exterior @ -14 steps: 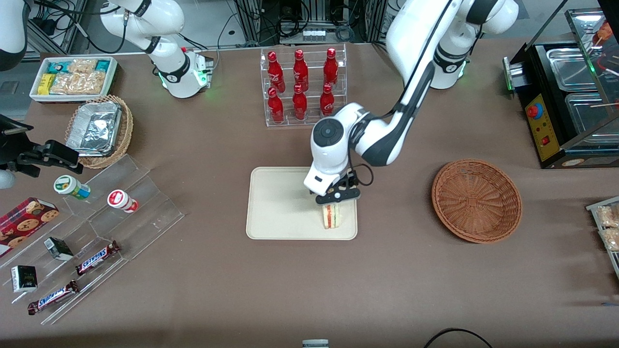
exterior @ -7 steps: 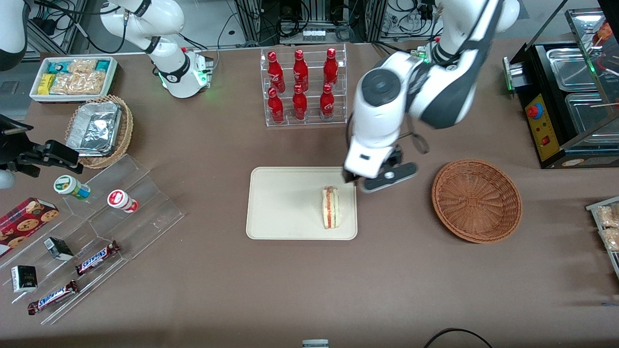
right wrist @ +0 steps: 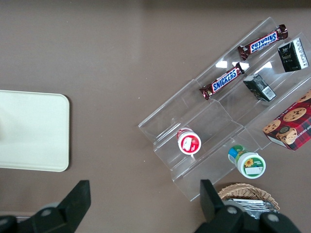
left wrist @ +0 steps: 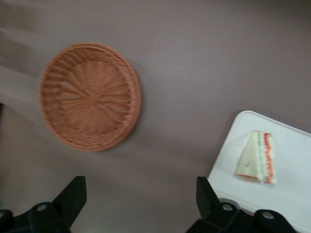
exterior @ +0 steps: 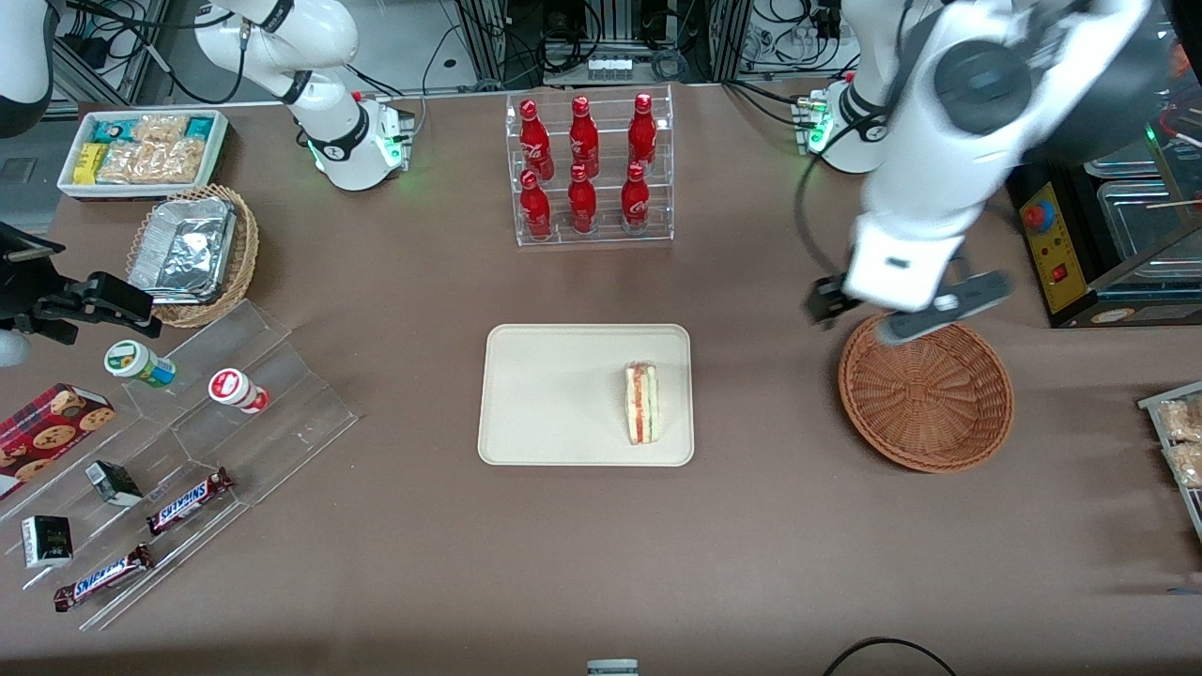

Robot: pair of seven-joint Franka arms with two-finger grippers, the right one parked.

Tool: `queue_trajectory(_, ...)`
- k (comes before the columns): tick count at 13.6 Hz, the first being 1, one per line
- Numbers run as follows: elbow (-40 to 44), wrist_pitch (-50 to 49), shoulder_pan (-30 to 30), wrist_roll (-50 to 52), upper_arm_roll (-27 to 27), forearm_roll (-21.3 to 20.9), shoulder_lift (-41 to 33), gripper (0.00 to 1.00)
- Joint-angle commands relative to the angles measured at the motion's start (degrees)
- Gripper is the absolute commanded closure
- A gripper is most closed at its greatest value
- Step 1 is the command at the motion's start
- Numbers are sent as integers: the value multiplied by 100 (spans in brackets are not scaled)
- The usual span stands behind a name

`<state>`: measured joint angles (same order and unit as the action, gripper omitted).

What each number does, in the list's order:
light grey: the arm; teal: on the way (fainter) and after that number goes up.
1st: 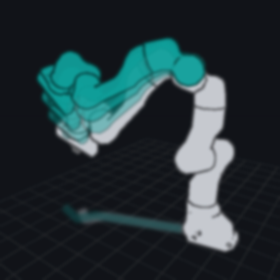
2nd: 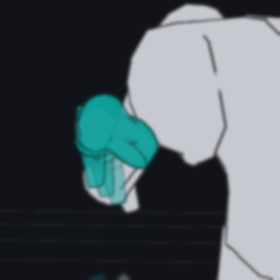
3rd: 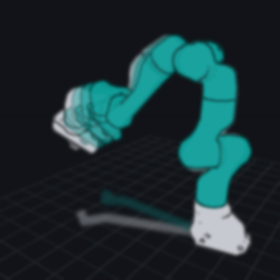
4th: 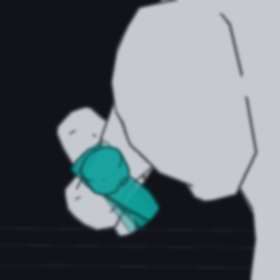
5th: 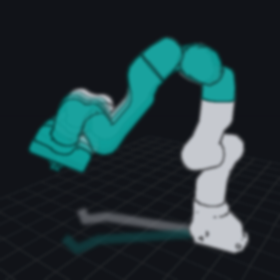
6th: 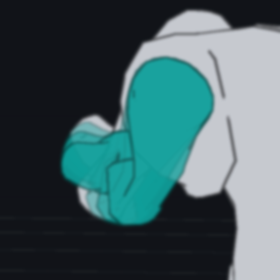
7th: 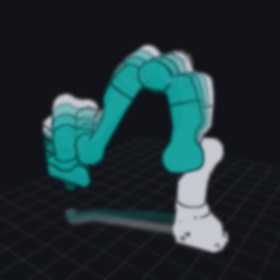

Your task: Place sandwich from basket to tray

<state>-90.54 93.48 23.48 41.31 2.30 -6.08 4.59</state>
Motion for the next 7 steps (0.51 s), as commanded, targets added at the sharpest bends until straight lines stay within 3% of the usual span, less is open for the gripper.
queue_trajectory(1, -183, -347, -580, -789, -80, 54, -554, 0)
queue_trajectory(7, -805, -401, -1538, -2239, 61, 379, -1397, 0)
